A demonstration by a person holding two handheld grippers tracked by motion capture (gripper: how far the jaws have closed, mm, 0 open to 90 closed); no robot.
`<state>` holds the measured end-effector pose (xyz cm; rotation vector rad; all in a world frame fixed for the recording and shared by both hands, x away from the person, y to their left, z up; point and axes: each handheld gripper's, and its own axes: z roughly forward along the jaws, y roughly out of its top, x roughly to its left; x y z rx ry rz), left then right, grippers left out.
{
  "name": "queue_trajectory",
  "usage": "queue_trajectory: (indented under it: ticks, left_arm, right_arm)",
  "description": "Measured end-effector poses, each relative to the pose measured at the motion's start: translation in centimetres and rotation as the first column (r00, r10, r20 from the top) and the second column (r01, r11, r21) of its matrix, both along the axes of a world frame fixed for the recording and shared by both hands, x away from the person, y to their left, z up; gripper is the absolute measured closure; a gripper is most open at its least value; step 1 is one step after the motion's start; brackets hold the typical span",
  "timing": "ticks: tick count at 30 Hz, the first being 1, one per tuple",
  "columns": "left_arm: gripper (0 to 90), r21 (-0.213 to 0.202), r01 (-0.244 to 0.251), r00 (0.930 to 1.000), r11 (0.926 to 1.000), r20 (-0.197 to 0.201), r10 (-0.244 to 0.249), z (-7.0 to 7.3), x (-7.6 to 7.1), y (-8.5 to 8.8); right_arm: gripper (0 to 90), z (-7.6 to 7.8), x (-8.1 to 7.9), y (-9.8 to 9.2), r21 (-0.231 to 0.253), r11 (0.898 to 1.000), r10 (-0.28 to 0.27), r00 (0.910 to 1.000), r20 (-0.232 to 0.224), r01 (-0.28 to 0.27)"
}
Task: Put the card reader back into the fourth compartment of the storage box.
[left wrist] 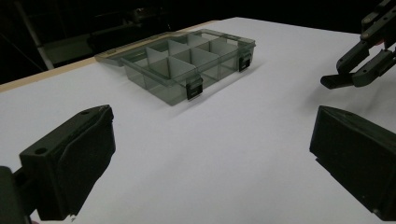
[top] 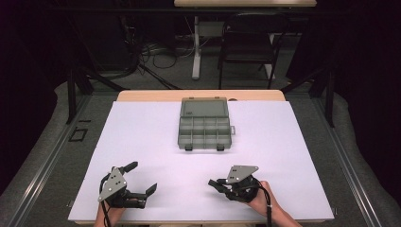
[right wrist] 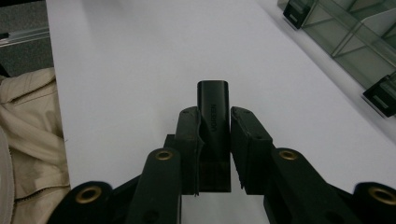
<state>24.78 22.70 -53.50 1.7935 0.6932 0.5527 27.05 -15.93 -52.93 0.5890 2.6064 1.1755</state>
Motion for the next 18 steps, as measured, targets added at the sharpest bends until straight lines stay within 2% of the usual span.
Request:
queue_trajectory:
  ticks: [18]
  left_arm:
    - [0.3,-0.002,-0.007,1.0,1.0,0.0,0.007,0.1,0.1,0.2]
  right_arm:
    - [73.2,1.0,0.4,-1.3,0.024,0.999,-0.044,0.9985,0.032,0.044]
